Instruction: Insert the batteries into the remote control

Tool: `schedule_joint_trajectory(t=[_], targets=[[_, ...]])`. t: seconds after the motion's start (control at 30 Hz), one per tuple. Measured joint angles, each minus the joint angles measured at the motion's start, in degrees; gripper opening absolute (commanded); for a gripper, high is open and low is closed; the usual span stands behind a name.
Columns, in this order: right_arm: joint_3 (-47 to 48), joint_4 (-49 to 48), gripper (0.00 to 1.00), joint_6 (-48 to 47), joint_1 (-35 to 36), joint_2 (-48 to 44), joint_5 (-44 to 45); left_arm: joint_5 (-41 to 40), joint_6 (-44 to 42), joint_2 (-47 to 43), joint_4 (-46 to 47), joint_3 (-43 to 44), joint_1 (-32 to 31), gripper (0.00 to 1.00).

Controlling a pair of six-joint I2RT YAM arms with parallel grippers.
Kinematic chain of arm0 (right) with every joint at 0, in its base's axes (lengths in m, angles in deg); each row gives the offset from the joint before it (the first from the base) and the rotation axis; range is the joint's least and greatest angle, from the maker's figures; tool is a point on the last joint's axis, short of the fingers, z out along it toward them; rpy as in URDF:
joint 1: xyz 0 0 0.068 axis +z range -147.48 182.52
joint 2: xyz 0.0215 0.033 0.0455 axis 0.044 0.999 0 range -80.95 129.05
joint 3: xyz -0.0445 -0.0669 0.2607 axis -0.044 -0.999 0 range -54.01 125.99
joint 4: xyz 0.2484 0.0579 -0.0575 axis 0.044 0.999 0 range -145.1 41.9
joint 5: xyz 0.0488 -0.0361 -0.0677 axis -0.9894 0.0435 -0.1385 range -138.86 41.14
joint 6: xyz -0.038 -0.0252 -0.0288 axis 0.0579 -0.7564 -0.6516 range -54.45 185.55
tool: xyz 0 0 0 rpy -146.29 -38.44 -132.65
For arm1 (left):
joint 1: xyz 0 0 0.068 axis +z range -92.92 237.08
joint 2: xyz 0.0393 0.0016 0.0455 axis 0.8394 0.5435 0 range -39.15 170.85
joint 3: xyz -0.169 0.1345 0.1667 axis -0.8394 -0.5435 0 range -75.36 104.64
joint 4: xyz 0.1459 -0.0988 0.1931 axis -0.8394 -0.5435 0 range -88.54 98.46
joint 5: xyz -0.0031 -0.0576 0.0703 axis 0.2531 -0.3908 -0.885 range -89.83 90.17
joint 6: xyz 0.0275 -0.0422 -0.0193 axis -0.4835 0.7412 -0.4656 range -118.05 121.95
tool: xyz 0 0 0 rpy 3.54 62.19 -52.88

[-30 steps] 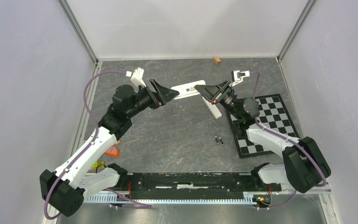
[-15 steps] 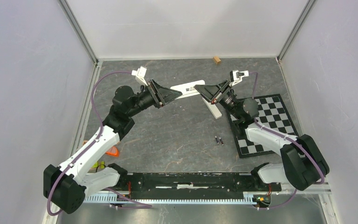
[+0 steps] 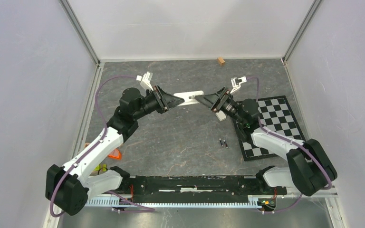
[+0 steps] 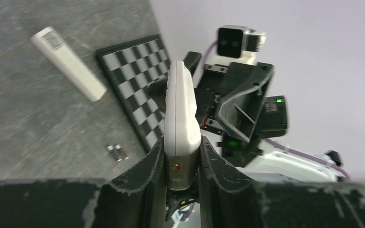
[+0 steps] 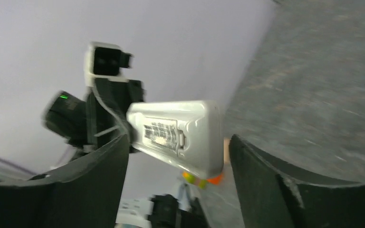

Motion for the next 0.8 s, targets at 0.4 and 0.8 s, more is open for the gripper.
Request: schedule_joint_trajectory(t=[0.4, 0.8], targets=[[-2.10, 33.07, 0.61, -26.60, 0.09, -6.84, 3.02, 0.63, -6.93, 5.53, -12.31, -9.22, 0.15, 0.02], [-5.46, 35.10, 0.47, -24.30, 7.89, 4.44, 0.59, 2.58, -7.56, 13.25, -7.54, -16.02, 0.11, 0.02]])
